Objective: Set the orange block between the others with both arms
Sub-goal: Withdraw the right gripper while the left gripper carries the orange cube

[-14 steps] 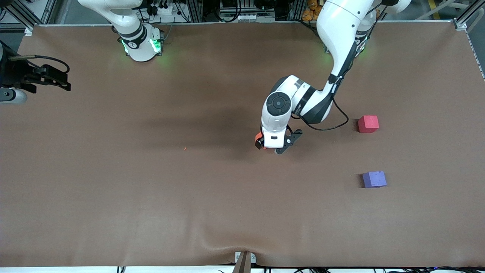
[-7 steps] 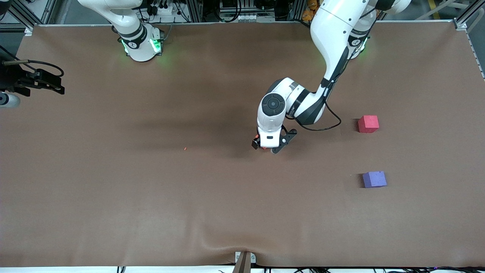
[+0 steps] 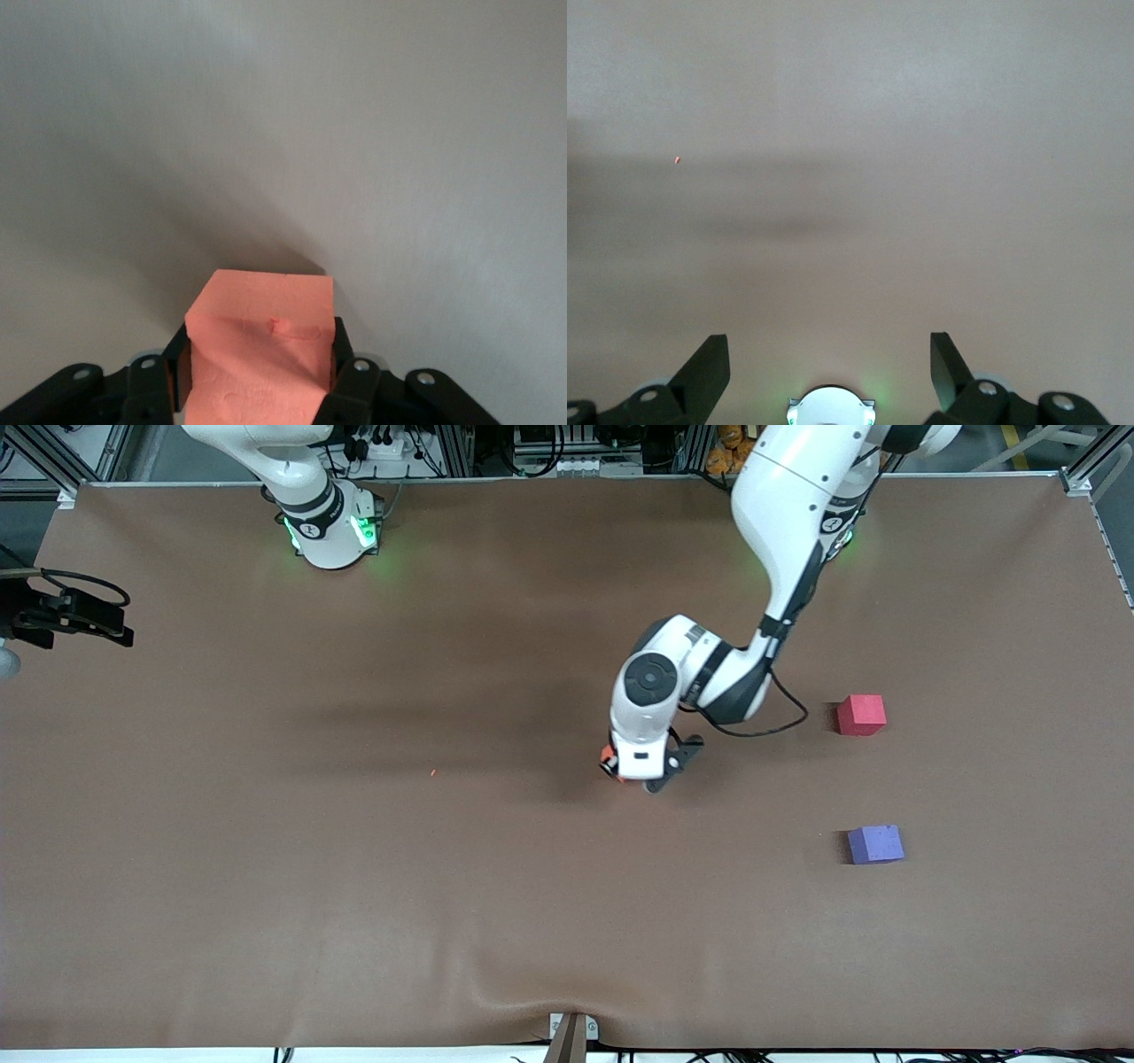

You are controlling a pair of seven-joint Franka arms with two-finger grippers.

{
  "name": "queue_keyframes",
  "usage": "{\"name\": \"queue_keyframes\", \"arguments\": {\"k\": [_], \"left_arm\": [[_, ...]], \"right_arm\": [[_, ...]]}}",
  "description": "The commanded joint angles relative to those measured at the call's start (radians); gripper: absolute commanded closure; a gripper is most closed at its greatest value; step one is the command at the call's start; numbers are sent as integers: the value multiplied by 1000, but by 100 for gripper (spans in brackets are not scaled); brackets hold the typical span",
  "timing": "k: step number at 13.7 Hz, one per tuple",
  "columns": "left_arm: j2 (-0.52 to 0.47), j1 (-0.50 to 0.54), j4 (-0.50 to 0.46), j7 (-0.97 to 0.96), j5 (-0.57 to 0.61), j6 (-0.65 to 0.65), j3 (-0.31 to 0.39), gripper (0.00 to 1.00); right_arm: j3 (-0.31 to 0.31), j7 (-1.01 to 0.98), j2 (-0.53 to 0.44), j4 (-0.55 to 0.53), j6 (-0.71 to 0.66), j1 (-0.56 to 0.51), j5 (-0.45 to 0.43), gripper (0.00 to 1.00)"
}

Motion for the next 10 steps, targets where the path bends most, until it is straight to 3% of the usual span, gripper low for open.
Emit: {"name": "queue_keyframes", "arguments": {"k": [1, 6, 10], "left_arm": [[-79, 108, -15, 148, 17, -42, -6, 100], [-151, 345, -20, 591, 18, -167, -6, 100], [-156, 559, -60, 992, 50, -175, -6, 100]], "right_arm": [[2, -11, -14, -20, 13, 3, -10, 0], [-4, -11, -15, -20, 7, -8, -12, 0], [-4, -7, -17, -20, 6, 2, -10, 0]]}}
